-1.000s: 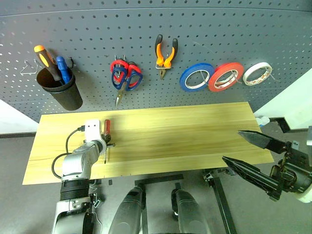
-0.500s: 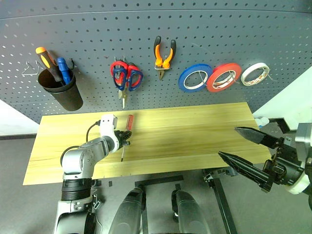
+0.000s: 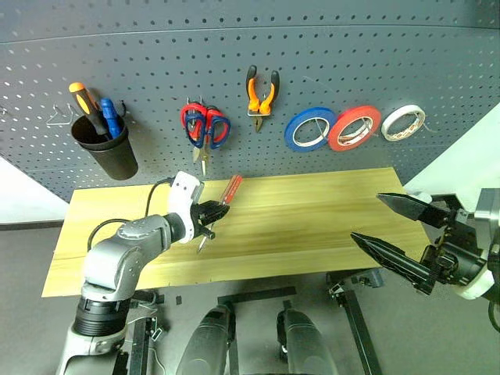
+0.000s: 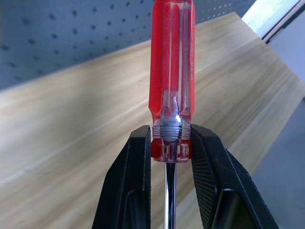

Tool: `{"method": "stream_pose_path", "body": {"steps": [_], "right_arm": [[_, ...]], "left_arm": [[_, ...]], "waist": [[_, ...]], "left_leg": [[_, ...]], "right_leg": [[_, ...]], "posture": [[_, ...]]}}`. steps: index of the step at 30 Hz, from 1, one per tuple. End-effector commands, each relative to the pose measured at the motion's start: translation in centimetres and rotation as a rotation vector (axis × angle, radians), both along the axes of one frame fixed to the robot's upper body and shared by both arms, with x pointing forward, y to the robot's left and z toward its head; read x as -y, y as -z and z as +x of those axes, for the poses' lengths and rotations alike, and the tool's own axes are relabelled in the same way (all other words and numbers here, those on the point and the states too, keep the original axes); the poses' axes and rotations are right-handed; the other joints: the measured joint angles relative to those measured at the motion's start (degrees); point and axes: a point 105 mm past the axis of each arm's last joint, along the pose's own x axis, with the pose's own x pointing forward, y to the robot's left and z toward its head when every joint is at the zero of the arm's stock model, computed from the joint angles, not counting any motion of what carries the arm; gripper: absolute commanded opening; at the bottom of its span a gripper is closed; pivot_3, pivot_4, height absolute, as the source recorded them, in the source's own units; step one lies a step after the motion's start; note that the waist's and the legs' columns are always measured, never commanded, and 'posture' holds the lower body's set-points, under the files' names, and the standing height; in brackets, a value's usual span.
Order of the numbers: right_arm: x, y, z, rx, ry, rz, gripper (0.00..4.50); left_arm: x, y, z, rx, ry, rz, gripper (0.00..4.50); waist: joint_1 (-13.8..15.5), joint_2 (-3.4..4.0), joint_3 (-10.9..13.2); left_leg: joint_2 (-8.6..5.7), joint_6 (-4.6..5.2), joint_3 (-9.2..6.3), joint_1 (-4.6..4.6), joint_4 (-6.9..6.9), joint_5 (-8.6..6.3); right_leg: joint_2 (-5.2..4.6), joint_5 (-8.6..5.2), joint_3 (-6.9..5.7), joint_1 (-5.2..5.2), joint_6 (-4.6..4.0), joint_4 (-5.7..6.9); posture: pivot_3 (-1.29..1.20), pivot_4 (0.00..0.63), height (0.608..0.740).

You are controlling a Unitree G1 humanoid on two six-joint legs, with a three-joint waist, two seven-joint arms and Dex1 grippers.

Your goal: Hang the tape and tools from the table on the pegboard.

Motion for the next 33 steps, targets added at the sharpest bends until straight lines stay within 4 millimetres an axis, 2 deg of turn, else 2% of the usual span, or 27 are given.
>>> {"method": "stream_pose_path", "body": {"steps": [1, 13, 16, 23, 33], "right_arm": [[0.0, -0.2, 0.1, 0.034, -0.002, 0.001, 4.5], [0.5, -0.1, 0.8, 0.076, 0.007, -0.007, 4.5], [0.5, 0.0, 1.0, 0.082, 0.012, -0.008, 4.5], [1.0, 0.2, 1.6, 0.1, 0.02, -0.011, 4.5], [1.3, -0.3, 3.6, 0.166, 0.003, -0.023, 4.5]], "left_arm": [[-0.9, -2.3, -0.5, 0.144, -0.001, 0.017, 0.81], [-5.7, -2.7, -1.1, 0.33, -0.183, 0.122, 0.81], [-5.9, -3.6, -0.8, 0.39, -0.214, 0.097, 0.81], [-5.9, -7.1, -0.5, 0.554, -0.257, 0.005, 0.81], [-6.6, -8.4, -0.2, 0.648, -0.301, 0.007, 0.81]], "waist": [[0.08, 0.06, -0.25], [1.28, 0.36, -2.0], [1.89, 0.37, -2.2], [3.07, 0.34, -3.53], [3.44, 0.59, -5.4]], "left_leg": [[0.0, 0.0, 0.0, 0.0, 0.01, 0.0], [0.0, 0.01, -0.01, 0.03, 0.0, -0.01], [-0.01, 0.01, -0.03, 0.07, 0.04, -0.01], [-0.01, 0.0, -0.02, 0.1, 0.06, 0.0], [-0.01, 0.0, 0.04, 0.95, -0.04, -0.02]], "right_leg": [[0.0, 0.0, 0.0, 0.02, 0.0, 0.0], [-0.01, 0.0, 0.0, 0.04, -0.01, -0.02], [-0.02, 0.0, -0.03, 0.13, -0.01, -0.02], [0.01, 0.02, -0.04, 0.15, -0.03, -0.02], [0.07, 0.01, -0.06, 1.0, -0.04, -0.08]], "posture": [[-0.03, 0.182, 0.74], [0.01, 0.15, 0.74], [0.01, 0.141, 0.74], [0.05, 0.112, 0.74], [0.1, 0.063, 0.74]]}}
